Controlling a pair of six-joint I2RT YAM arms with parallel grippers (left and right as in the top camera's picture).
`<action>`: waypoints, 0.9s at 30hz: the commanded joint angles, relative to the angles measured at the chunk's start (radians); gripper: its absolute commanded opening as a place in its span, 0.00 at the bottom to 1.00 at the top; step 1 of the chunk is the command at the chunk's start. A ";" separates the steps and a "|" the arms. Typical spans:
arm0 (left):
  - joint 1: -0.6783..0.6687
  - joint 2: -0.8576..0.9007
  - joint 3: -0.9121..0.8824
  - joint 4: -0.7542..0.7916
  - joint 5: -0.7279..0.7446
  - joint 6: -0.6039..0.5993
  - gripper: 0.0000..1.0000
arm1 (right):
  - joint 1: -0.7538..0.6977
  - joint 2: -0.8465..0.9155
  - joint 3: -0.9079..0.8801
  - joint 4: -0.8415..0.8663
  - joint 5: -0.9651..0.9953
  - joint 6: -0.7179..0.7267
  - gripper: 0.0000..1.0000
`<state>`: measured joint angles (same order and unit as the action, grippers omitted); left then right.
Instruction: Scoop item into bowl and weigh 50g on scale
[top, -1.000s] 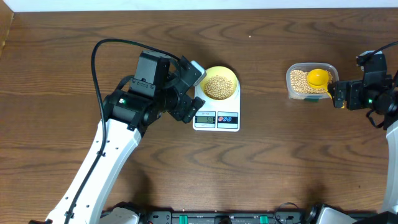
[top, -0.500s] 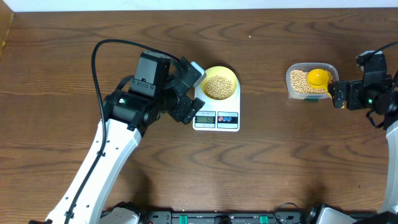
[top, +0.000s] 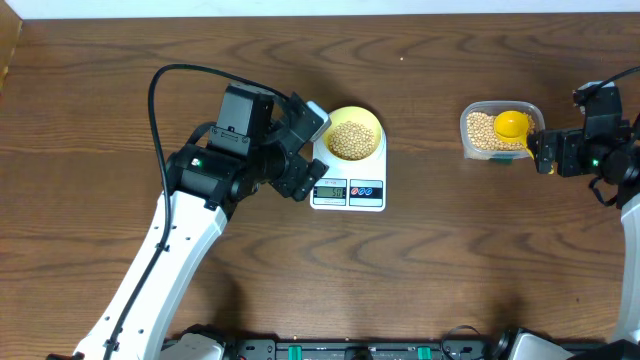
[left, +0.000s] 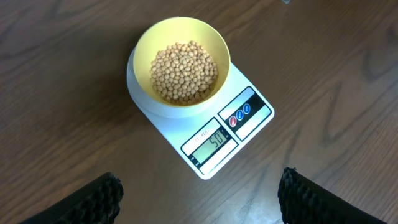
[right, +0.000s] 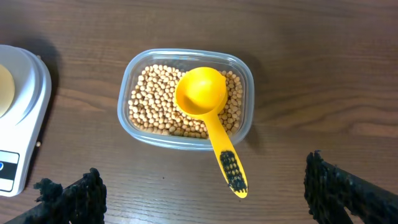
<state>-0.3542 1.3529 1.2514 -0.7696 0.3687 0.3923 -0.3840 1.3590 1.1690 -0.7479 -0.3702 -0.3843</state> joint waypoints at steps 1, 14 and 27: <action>0.005 -0.023 -0.008 -0.024 0.013 -0.009 0.82 | 0.006 -0.004 0.001 -0.004 -0.014 -0.013 0.99; 0.005 -0.211 -0.153 0.035 0.013 -0.009 0.82 | 0.006 -0.004 0.001 -0.004 -0.013 -0.013 0.99; 0.005 -0.418 -0.449 0.364 0.013 -0.009 0.82 | 0.006 -0.004 0.001 -0.004 -0.013 -0.013 0.99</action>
<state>-0.3542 0.9802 0.8520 -0.4431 0.3687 0.3923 -0.3840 1.3590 1.1690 -0.7483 -0.3706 -0.3847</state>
